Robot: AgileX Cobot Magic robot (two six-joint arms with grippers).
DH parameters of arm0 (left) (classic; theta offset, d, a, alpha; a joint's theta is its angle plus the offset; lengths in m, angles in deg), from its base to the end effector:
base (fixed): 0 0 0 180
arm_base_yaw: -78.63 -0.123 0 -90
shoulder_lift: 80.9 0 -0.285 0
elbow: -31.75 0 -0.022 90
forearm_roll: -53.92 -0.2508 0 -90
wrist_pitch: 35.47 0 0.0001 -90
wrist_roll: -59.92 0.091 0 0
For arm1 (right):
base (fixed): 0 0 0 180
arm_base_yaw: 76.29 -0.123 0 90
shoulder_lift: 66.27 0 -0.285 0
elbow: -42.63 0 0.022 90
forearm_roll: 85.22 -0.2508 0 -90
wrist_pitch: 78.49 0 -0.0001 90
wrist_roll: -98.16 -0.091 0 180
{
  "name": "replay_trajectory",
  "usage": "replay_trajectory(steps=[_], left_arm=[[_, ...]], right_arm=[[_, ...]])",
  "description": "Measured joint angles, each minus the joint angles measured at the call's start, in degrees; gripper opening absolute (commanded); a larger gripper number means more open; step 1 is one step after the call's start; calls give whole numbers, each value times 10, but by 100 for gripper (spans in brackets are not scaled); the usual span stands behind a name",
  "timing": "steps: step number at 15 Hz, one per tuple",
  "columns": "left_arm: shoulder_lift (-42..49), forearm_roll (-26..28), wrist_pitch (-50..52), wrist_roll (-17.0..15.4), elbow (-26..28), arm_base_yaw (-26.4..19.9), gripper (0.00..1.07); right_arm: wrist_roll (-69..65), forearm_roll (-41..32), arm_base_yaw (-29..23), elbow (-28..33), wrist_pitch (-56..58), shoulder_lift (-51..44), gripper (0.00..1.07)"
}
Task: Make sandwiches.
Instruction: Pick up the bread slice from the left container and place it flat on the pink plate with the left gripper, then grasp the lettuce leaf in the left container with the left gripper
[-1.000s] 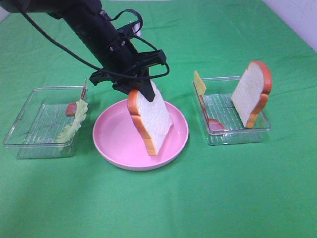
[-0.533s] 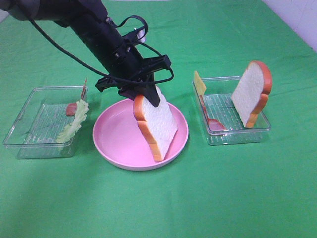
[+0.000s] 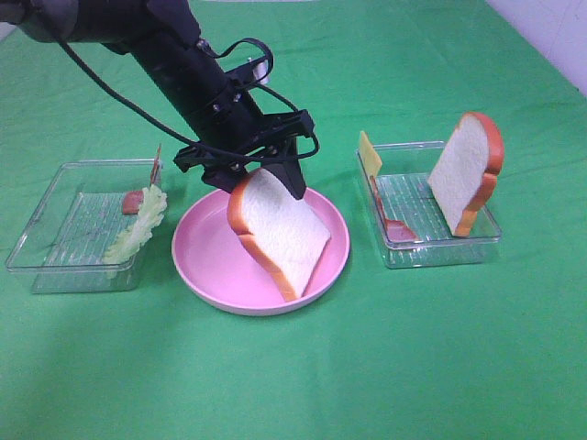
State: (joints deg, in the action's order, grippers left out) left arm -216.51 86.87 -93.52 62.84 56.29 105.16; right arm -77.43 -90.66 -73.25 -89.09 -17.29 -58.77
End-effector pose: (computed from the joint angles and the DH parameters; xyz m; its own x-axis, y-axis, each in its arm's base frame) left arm 0.3992 -0.2463 0.1749 -0.9683 0.2099 -0.1350 0.2495 0.8285 -0.5013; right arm -0.0063 0.0079 0.2784 -0.4505 -0.0071 -0.8928 -0.0352 0.9993 0.0098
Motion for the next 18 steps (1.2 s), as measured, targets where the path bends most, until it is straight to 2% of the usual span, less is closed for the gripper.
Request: replay_trajectory(steps=[2,6,10,11,13,16,18], left_arm=[[0,-30,0,-1,0,0,77],[33,-132,-5,-48,7,0,77],[34,-190,-70,-92,68,0,77],[34,-210,-104,-113,103,0,77],[37,-241,-110,-144,135,0,76],[49,-257,-113,-154,137,0,75],[68,-269,-113,-154,109,0,73]], right_arm=[[0,0,0,0,0,0,66],[0,0,0,0,0,0,66],[0,0,0,0,0,0,66],[0,0,0,0,0,0,66],[0,0,0,0,0,0,66],[0,0,0,0,0,0,66],[0,0,0,0,0,0,66]])
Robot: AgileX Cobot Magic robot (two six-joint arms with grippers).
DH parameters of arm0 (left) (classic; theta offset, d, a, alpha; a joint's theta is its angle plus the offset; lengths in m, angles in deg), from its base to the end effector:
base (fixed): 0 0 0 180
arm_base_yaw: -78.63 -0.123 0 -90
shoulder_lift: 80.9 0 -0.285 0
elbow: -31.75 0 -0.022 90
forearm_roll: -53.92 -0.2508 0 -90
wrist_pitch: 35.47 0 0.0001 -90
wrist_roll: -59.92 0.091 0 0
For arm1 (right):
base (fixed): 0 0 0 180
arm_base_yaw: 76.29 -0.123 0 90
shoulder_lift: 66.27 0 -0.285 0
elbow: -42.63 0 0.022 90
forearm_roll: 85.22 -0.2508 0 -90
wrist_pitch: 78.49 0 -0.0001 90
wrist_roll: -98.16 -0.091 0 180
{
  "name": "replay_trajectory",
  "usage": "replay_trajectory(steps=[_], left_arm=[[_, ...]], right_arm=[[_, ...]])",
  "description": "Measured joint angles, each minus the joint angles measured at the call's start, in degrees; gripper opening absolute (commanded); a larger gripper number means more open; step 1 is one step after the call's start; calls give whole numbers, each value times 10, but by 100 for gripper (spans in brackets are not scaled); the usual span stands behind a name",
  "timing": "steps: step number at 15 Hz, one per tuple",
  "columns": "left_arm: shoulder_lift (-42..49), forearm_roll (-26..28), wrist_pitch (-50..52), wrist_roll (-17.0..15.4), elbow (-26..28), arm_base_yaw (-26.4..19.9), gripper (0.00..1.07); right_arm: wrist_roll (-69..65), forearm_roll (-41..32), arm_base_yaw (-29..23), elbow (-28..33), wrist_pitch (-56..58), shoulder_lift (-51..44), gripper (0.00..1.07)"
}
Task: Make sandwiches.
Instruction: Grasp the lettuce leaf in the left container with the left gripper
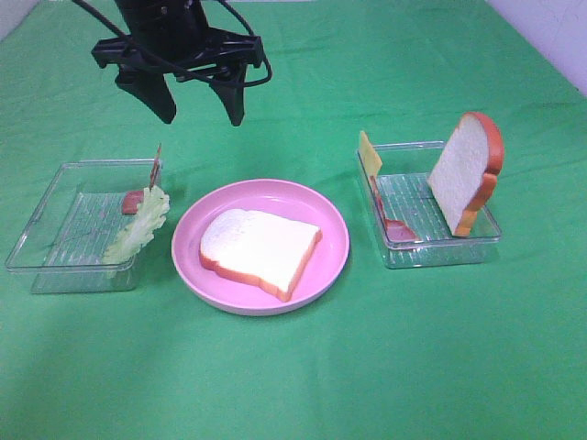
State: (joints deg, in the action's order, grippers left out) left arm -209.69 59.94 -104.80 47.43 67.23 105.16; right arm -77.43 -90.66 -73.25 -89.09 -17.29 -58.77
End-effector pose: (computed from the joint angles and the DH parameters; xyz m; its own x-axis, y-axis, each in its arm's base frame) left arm 0.4051 -0.2122 0.2662 -0.9447 0.1908 -0.2668 0.2402 0.9564 -0.1663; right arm -0.0063 0.0079 0.2784 -0.4505 -0.0071 -0.8928 -0.0352 0.9993 0.0098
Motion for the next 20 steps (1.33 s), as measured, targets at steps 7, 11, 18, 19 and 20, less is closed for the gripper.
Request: replay_trajectory(steps=[7,11,18,19,20], left_arm=[[44,-60,-6,-4,-163,0,74],[16,-71,-6,-5,-166,0,74],[-36,-77,5,-6,-166,0,73],[-36,-77,7,-6,-166,0,71],[-36,-77,8,-6,-166,0,68]], right_arm=[[0,0,0,0,0,0,66],[0,0,0,0,0,0,66],[0,0,0,0,0,0,66],[0,0,0,0,0,0,66],[0,0,0,0,0,0,66]])
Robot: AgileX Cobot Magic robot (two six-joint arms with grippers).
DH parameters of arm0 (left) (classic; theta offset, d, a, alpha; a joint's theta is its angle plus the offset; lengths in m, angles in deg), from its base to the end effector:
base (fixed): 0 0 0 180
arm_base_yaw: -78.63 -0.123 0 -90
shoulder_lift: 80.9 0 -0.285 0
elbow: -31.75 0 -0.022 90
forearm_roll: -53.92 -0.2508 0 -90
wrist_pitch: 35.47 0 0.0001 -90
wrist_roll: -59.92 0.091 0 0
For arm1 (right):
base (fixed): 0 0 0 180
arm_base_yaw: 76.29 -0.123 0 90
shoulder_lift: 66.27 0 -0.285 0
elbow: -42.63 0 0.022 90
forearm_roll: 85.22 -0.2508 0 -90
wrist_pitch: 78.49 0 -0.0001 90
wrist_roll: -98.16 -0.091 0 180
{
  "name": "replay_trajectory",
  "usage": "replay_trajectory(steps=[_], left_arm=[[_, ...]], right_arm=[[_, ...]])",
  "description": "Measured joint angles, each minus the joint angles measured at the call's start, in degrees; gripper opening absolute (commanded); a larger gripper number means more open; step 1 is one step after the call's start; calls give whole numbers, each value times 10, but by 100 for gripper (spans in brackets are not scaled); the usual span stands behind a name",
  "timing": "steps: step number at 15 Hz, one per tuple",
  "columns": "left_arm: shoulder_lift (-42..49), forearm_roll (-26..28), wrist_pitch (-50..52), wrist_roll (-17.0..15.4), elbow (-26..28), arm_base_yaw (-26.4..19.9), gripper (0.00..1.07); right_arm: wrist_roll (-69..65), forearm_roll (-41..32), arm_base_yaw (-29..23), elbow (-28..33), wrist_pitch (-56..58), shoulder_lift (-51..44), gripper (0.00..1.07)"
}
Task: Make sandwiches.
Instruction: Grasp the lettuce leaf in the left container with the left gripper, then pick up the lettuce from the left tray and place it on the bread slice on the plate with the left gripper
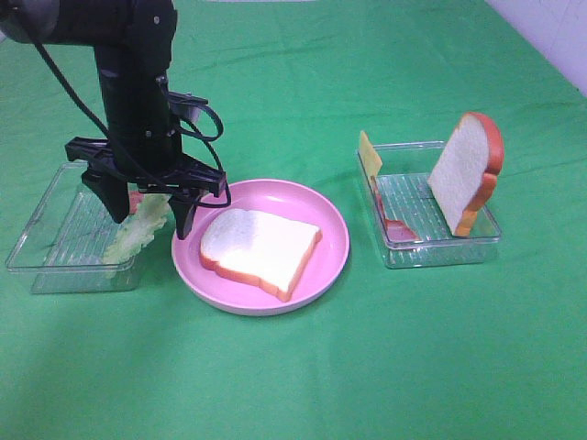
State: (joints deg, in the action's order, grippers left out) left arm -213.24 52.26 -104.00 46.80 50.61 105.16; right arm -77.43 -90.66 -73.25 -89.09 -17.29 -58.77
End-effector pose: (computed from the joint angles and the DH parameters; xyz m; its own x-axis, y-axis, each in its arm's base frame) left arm 0.3836 -0.1887 0.1630 -0.9698 0.2421 0.0283 0.2430 0.9694 0.0339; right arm -0.0063 0.0079 0.2784 -0.4505 -0.0071 -0.8928 -0.0352 0.9993 0.0098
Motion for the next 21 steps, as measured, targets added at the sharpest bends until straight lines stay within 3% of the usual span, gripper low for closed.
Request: replay_trajectory(steps=[3,9,11,21], left_arm=[[-4,0,0,0,0,0,62],[-9,-1,1,0,0,0,14],[-9,-1,1,0,0,0,5],[-9,-3,-1,0,0,0,0]], right_arm=[[0,0,0,0,0,0,66],[0,0,0,0,0,0,66],[0,0,0,0,0,0,66],[0,0,0,0,0,0,66]])
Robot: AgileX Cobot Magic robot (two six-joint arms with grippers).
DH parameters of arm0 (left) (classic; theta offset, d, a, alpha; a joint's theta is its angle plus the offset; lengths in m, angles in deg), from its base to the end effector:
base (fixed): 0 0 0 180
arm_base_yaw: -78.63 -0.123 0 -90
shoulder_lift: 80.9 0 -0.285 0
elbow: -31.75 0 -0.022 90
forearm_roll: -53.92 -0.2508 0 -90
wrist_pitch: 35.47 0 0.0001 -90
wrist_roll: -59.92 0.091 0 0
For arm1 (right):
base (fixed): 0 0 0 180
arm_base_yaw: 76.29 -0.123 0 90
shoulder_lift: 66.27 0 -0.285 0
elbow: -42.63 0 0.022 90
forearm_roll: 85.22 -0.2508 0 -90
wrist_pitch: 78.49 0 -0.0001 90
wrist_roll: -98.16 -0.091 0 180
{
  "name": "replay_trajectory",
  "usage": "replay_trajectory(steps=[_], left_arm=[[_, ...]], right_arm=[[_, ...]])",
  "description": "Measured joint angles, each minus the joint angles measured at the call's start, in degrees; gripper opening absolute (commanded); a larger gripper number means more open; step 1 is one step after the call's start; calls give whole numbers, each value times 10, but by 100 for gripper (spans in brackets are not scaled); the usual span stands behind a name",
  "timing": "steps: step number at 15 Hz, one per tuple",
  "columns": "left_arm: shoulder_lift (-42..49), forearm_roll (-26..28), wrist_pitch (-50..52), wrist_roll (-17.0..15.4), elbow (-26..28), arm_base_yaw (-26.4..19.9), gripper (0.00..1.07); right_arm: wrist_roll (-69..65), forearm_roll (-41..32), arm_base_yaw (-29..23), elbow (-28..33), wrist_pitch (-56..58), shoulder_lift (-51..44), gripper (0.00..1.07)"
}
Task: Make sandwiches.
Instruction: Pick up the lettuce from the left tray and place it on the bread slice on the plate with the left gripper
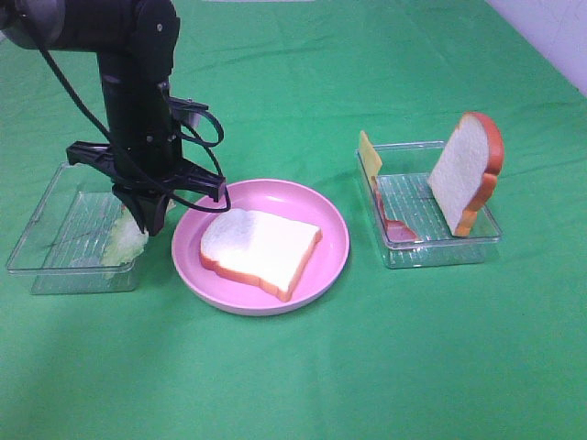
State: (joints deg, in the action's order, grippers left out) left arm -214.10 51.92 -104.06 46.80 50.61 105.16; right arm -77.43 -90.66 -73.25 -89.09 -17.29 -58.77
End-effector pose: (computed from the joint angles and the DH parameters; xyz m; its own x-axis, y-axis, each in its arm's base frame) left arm 0.3842 -0.1885 0.1566 -0.9688 0.2440 0.0428 0.2458 0.9684 0.0426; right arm -0.0063 0.0079 0.2784 -0.4505 -0.0071 -0.8928 -0.0352 0.9993 0.0098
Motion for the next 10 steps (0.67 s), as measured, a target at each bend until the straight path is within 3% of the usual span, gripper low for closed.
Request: replay_trajectory(steps=[7,10], left_arm=[[15,1,-6,0,0,0,0],[74,30,-4,0,0,0,0]], right_arm=[[0,0,0,0,0,0,66],[0,0,0,0,0,0,66]])
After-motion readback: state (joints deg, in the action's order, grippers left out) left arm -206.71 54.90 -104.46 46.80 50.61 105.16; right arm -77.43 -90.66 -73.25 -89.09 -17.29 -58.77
